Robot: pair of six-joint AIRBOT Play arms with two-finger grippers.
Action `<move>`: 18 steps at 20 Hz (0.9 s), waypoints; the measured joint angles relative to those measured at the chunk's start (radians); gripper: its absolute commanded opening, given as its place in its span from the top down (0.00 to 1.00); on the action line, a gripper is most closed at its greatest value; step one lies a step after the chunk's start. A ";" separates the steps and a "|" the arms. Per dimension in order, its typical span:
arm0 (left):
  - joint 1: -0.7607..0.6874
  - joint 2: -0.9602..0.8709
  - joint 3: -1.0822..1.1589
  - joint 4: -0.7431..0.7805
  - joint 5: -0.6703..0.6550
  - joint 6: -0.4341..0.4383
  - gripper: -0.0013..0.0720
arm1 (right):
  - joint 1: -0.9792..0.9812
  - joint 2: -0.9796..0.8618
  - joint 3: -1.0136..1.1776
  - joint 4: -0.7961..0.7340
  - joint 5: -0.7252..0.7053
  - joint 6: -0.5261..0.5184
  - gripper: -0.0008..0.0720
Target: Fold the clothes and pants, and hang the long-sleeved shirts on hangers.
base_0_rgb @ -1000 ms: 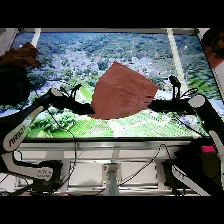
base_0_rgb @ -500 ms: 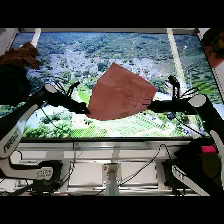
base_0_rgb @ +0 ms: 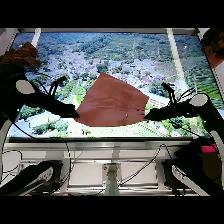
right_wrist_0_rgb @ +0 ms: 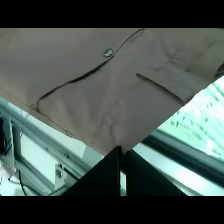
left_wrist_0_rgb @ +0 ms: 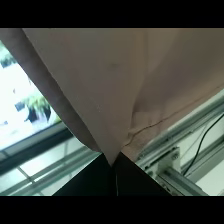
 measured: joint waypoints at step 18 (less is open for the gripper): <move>-0.178 -0.158 0.018 -0.037 0.924 -0.151 0.96 | 0.000 0.059 -0.026 -0.031 -0.505 0.299 0.96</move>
